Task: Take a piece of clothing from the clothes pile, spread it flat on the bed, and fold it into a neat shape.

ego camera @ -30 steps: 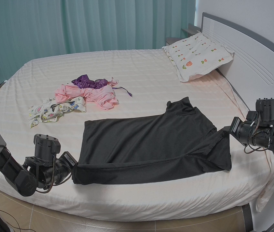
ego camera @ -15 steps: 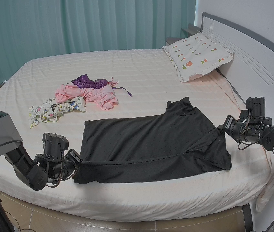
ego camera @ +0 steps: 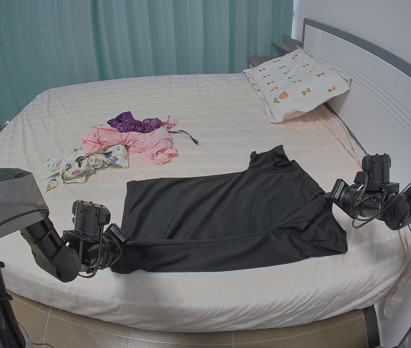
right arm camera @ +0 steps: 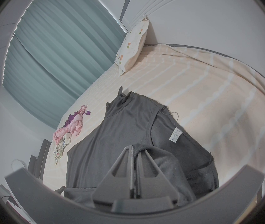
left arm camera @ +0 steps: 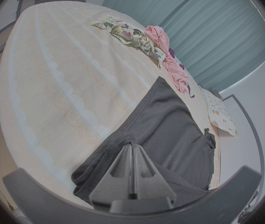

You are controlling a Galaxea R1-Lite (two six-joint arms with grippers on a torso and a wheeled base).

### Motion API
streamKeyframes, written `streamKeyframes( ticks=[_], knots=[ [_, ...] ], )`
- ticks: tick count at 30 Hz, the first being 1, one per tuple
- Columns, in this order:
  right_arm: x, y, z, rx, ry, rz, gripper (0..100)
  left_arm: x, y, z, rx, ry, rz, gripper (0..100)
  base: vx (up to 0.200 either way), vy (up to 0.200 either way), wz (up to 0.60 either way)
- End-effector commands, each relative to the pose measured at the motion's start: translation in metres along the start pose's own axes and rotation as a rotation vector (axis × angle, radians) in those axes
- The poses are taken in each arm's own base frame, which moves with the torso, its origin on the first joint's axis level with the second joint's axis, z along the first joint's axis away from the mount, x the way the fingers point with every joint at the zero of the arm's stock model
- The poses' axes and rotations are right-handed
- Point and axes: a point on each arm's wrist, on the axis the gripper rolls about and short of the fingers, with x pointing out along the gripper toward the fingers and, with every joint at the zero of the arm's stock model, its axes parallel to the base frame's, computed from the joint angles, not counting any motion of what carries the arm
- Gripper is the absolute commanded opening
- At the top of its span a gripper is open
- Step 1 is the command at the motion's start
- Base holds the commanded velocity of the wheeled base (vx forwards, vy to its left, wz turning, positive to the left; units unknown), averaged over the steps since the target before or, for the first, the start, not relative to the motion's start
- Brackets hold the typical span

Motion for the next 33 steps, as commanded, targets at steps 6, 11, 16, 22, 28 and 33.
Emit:
streamKeyframes(
  ticks=[6,11,16,22,28,33],
  knots=[
    [0.005,-0.003,-0.005,0.002,0.019,-0.010,0,0.013,0.002,-0.002,-0.001,0.003,0.016,100,0.000,0.000,0.00],
    [0.003,-0.002,-0.005,0.002,0.019,-0.008,0,0.012,0.005,0.006,-0.020,-0.013,0.020,100,0.000,0.000,0.00],
    [0.000,-0.001,-0.005,0.001,0.014,-0.004,0,0.002,0.005,0.019,-0.052,-0.043,0.005,100,0.000,0.000,0.00],
    [-0.013,0.001,-0.004,-0.003,0.010,0.006,0,-0.006,0.011,0.027,-0.113,-0.015,-0.014,100,0.000,0.000,0.00],
    [-0.031,-0.003,-0.016,-0.011,0.044,-0.003,0,-0.007,0.013,0.025,-0.114,-0.010,-0.021,100,0.000,0.000,0.00],
    [-0.045,-0.003,-0.026,-0.022,0.071,-0.006,0,-0.008,0.016,0.022,-0.113,-0.003,-0.011,100,0.000,0.000,0.00]
  ],
)
